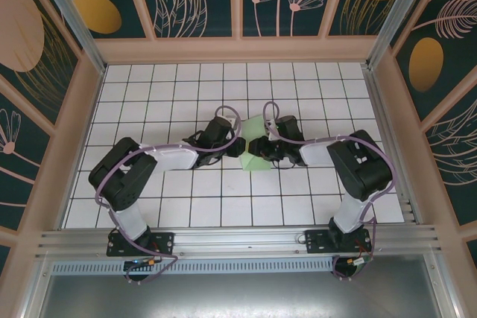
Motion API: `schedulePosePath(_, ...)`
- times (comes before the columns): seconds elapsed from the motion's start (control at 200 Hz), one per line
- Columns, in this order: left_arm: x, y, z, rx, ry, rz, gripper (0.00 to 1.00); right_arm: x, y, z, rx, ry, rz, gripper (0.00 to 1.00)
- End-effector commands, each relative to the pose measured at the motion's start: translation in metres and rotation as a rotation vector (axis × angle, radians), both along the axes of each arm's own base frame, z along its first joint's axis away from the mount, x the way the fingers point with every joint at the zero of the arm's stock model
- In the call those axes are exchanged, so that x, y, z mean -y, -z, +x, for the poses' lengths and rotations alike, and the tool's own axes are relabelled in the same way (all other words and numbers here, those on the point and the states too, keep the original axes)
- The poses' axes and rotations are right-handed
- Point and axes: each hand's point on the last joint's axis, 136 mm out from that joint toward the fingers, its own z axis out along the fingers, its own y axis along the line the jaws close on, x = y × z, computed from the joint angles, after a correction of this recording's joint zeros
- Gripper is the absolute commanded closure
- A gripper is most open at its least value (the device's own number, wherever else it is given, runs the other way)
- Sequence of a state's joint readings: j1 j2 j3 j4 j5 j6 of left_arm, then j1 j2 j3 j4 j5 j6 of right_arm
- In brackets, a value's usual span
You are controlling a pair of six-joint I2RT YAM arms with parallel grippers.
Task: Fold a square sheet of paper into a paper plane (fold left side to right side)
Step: Turn over the paper at the center of the table.
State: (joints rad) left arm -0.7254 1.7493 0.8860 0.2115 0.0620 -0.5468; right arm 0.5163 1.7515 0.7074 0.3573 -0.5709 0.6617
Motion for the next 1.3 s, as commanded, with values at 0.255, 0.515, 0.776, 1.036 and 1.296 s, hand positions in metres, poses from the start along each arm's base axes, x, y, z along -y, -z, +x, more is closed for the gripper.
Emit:
schedulePosePath(0.255, -0.027, -0.068, -0.001, 0.093, -0.078, -0.170, 0.30, -0.007, -0.031, 0.011, 0.109, -0.031, 0.036, 0.93)
schedulePosePath(0.515, -0.066, -0.161, -0.023, 0.322, -0.104, -0.366, 0.03, 0.024, -0.132, 0.024, 0.372, -0.051, 0.196, 0.94)
schedulePosePath(0.776, -0.042, -0.261, -0.074, 0.466, 0.186, -0.688, 0.01, 0.041, -0.256, 0.003, 0.642, -0.152, 0.385, 0.94)
schedulePosePath(1.036, -0.007, -0.295, -0.097, 0.442, 0.468, -0.878, 0.06, 0.030, -0.319, -0.033, 0.758, -0.245, 0.500, 0.93)
schedulePosePath(1.296, 0.002, -0.307, -0.111, 0.474, 0.579, -0.943, 0.11, 0.013, -0.332, -0.055, 0.751, -0.307, 0.541, 0.93)
